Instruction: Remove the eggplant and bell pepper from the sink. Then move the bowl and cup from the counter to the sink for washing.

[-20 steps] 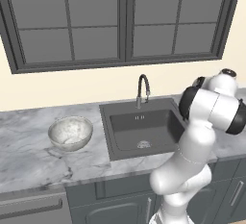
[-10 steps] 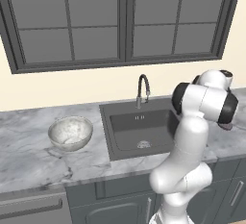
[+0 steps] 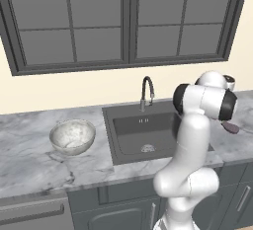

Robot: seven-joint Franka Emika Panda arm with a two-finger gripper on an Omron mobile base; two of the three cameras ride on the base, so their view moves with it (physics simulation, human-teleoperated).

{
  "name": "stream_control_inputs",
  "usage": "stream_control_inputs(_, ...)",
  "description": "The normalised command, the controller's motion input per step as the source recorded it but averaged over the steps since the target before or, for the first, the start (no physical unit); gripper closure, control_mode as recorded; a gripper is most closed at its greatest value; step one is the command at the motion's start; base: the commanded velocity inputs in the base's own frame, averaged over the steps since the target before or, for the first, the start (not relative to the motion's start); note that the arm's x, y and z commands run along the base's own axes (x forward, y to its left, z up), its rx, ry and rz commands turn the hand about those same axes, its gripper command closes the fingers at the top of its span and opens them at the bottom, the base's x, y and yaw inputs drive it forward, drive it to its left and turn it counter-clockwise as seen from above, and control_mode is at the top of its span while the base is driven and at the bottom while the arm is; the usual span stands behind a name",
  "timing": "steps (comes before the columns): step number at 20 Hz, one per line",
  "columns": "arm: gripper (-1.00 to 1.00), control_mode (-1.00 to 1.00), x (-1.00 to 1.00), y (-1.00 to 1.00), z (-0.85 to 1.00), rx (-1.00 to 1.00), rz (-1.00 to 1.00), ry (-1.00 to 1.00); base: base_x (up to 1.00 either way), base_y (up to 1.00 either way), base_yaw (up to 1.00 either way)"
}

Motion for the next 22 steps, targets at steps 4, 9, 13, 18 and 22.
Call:
stream_control_inputs(4,1.0,-1.0,0.13,-0.09,-0.26,0.0,0.0,0.02,0.0,0.0,0.0)
stream_control_inputs(9,1.0,-1.0,0.12,-0.08,-0.22,0.0,0.0,0.01,0.0,0.0,0.0)
stream_control_inputs(13,-1.0,-1.0,0.12,-0.06,-0.2,0.0,0.0,0.01,0.0,0.0,0.0)
stream_control_inputs(18,-1.0,-1.0,0.04,-0.1,-0.16,0.0,0.0,0.03,0.0,0.0,0.0)
stream_control_inputs(22,-1.0,-1.0,0.0,-0.11,-0.07,0.0,0.0,0.0,0.0,0.0,0.0)
